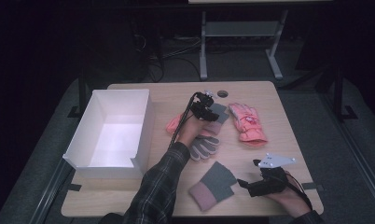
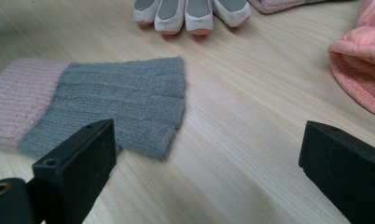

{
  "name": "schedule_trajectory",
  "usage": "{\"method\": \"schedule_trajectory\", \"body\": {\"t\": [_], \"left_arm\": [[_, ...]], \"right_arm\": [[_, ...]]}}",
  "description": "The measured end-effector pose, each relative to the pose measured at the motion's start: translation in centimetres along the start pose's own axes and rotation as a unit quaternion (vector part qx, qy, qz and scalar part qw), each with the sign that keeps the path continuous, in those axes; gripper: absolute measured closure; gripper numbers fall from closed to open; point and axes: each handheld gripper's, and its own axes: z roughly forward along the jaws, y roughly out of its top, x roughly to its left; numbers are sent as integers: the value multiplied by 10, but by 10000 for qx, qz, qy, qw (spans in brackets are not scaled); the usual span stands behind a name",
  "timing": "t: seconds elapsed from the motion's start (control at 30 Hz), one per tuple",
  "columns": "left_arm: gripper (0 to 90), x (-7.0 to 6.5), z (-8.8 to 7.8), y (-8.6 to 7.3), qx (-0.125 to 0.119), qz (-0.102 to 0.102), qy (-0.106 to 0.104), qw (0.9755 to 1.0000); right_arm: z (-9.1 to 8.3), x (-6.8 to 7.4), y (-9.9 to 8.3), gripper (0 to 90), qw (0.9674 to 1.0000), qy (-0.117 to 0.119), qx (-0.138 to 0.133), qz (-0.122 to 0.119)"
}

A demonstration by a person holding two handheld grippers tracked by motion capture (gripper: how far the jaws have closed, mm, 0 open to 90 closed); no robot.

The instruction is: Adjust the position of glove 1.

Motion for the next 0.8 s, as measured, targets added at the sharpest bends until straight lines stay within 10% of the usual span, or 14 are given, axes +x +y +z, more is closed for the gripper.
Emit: {"method": "schedule_trajectory", "body": {"t": [0.8], "left_arm": [[793,3,33,1,609,111,148,9980]], "right_arm": [[0,0,0,36,10000,7,-12,13]]}}
